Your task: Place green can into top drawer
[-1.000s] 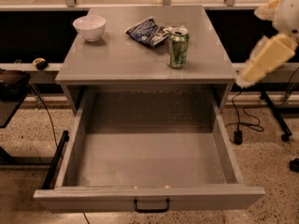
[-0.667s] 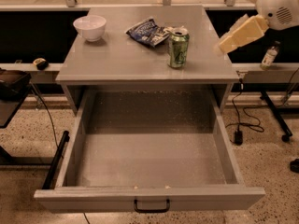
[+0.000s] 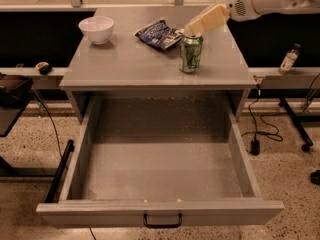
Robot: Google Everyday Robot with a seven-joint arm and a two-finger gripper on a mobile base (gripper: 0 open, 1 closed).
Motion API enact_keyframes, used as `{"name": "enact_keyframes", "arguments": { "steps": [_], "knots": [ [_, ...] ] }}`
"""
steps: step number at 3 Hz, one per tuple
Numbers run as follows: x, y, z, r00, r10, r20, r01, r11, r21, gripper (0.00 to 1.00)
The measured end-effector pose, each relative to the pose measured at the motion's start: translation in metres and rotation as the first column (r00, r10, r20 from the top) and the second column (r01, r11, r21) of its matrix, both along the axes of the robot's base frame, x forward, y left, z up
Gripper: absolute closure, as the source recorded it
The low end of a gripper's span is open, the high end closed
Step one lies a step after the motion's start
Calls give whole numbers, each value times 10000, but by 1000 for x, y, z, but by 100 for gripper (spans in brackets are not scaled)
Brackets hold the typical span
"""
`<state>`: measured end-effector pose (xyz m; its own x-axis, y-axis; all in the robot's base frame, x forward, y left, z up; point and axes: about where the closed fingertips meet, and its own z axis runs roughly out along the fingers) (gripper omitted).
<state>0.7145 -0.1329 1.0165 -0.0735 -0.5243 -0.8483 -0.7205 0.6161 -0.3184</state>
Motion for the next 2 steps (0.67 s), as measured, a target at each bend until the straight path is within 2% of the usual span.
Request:
{"name": "enact_keyframes", "arguments": {
  "steps": [1,2],
  "knots": [
    [32,20,-28,9975,-433,-563,435,9991,14,0],
    [47,27,-57,9906,-763,-1131,784,9968,143,0]
  ]
}}
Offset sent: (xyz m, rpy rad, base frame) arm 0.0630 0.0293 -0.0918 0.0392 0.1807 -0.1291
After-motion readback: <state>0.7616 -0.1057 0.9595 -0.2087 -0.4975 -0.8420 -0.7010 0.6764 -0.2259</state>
